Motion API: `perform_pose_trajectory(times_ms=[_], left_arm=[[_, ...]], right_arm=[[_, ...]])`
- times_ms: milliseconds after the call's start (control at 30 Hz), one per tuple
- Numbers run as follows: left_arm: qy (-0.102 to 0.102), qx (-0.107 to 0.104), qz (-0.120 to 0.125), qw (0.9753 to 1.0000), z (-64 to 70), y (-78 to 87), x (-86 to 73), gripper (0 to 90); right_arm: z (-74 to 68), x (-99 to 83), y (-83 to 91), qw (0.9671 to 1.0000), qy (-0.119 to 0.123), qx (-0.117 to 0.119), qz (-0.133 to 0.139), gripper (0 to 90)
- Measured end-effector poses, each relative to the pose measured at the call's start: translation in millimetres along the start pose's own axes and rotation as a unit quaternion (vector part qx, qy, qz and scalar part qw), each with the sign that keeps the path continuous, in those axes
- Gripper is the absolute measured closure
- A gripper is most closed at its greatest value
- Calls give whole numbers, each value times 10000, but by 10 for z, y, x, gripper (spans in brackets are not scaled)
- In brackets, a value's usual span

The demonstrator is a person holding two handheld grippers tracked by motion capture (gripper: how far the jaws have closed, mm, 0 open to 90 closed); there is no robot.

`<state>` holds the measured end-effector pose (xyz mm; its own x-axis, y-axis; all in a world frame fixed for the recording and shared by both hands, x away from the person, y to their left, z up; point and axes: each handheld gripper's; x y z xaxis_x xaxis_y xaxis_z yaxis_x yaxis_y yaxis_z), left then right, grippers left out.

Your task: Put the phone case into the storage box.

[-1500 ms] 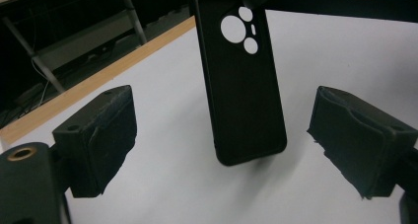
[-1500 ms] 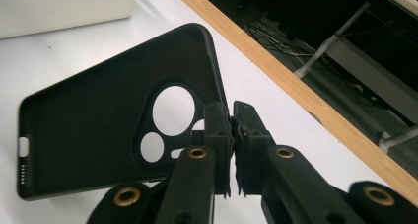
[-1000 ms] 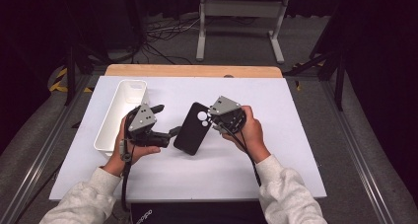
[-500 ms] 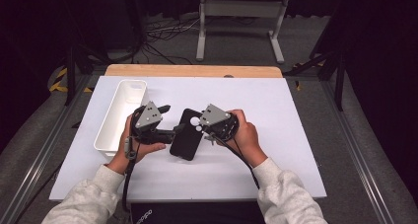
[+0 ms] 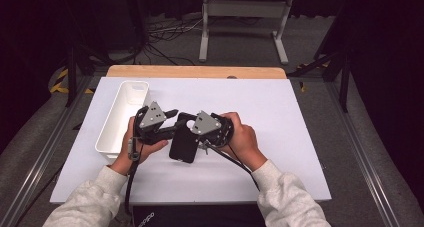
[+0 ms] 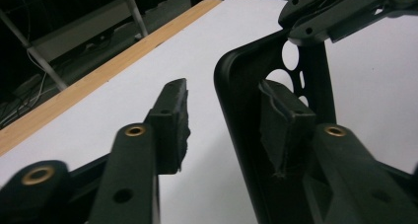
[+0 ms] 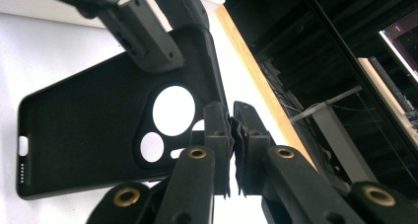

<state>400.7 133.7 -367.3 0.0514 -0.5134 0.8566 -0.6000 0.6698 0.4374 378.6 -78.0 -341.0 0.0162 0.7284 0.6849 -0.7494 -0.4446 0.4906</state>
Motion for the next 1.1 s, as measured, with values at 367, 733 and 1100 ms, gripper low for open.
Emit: perform_pose_trajectory(times_ms=[367,733,1100], left_arm=[[33,-106,72,9999,-13,23,4,690],[-64,-156,37,9999,-23,33,30,743],[-191,-61,185,9996,-19,91,40,790]], right_arm=[[-71,32,1,9993,354,-100,-78,863],[-110,62,-11,9970,754,-141,-84,863],[-73,79,21,9973,703,-217,50,850]])
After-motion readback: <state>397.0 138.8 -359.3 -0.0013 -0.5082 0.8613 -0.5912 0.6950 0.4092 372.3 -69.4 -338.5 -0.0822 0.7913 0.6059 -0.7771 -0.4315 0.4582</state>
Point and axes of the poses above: each handheld gripper's, and its own axes: y roughly backward along the jaws, x roughly out of its top, z roughly to its right, and after that the axes turned 7 degrees about -y, right-handed
